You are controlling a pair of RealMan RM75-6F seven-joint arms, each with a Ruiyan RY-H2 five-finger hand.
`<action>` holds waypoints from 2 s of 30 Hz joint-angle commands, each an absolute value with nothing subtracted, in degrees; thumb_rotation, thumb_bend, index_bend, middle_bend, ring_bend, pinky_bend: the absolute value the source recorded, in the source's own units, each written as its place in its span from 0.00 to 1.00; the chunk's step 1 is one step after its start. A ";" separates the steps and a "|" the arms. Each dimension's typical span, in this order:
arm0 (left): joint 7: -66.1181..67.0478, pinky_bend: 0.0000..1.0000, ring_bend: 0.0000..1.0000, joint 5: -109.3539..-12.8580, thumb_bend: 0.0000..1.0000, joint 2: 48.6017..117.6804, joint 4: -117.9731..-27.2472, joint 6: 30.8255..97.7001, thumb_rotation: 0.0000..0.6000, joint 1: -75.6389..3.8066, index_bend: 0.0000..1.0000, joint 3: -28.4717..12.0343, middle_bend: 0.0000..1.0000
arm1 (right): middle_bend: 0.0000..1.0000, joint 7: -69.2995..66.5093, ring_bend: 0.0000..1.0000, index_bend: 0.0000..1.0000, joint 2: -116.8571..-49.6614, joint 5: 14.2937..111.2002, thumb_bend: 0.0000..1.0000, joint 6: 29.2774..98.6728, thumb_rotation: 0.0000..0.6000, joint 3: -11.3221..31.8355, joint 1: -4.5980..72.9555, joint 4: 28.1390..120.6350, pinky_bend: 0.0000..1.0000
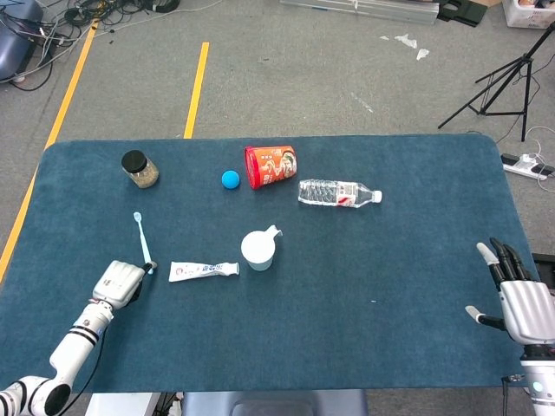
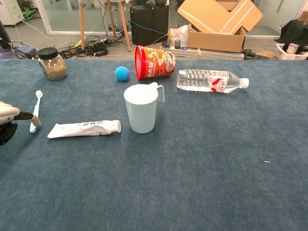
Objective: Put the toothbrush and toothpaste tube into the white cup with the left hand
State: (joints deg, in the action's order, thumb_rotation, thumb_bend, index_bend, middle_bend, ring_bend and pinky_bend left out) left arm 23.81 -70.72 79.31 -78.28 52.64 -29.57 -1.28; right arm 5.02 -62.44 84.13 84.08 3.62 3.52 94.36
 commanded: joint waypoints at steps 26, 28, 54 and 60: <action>25.62 0.67 0.90 -68.04 0.84 78.78 -76.39 53.10 1.00 -29.22 0.22 -0.29 1.00 | 0.00 5.32 0.00 0.00 -62.58 83.89 0.00 83.98 1.00 3.68 3.55 94.41 0.36; 25.66 0.67 0.90 -67.87 0.84 78.69 -76.19 53.15 1.00 -29.16 0.22 -0.27 1.00 | 0.00 5.36 0.00 0.00 -62.56 83.86 0.00 83.93 1.00 3.68 3.57 94.42 0.36; 31.65 0.67 0.91 -59.90 0.84 77.90 -73.24 53.74 1.00 -29.23 0.23 -1.95 1.00 | 0.00 4.90 0.00 0.00 -62.31 83.90 0.00 84.23 1.00 3.75 3.43 94.48 0.36; 27.24 0.67 0.85 -59.22 0.82 74.79 -78.97 56.64 1.00 -28.34 0.32 -4.64 1.00 | 0.00 5.03 0.00 0.00 -62.36 83.83 0.00 84.23 1.00 3.78 3.43 94.50 0.36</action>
State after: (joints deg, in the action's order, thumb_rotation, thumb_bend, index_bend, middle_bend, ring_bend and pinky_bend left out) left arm 29.26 -59.34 76.00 -76.99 55.26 -28.79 -3.42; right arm 5.04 -62.36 83.84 84.23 3.78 3.43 94.51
